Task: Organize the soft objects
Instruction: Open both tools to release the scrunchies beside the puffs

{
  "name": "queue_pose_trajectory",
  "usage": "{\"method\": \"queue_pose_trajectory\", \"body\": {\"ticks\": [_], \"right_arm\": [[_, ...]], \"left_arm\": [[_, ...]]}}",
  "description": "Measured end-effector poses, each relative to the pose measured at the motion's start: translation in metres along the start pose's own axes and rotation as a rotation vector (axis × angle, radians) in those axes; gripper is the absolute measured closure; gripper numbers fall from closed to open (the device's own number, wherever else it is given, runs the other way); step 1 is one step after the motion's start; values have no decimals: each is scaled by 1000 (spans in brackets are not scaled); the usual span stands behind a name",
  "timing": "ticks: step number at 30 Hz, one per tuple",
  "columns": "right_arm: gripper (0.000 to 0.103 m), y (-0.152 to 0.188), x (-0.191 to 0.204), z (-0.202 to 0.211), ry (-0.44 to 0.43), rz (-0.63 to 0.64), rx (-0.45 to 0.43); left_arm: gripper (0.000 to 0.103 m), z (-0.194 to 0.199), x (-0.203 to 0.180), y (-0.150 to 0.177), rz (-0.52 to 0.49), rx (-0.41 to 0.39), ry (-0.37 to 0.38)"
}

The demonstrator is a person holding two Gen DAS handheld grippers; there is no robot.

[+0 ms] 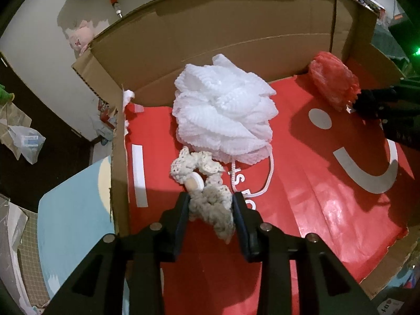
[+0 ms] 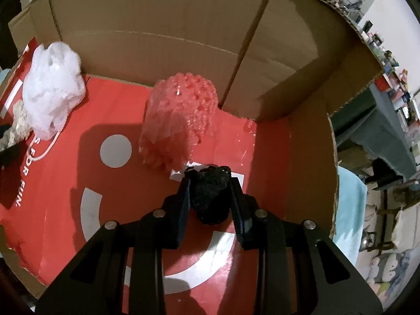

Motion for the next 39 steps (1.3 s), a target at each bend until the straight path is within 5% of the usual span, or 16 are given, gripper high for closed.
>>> {"method": "queue_pose_trajectory", "body": {"ticks": [9, 10, 11, 14, 19, 28, 39], "right_arm": [[71, 11, 0, -1, 48, 46, 4], [67, 11, 2, -3, 49, 51, 4], [49, 11, 2, -3, 55, 58, 1], [35, 11, 11, 2, 48, 96, -28], [32, 14, 16, 12, 69, 112, -63], [27, 25, 18, 66, 18, 71, -142], [15, 54, 12, 191, -139, 19, -329]], "left_arm": [[52, -3, -9, -2, -3, 9, -1], [50, -2, -8, -3, 0, 10, 0], [49, -1, -7, -3, 3, 7, -1], [42, 3, -5, -3, 7, -11, 6], [24, 27, -5, -4, 19, -76, 19], [15, 106, -14, 0, 69, -232, 43], [5, 222, -42, 36, 69, -474, 67]]}}
Point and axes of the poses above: each gripper's, at about its wrist camera, not at the fingertips, and z roughly against the way its jaws point, x to its left, y to its underside, the point moved 9 cm from there along -z, roughly the way its jaws point, and after that the axes turned 10 degrees about -z, right-handed, at the moved point
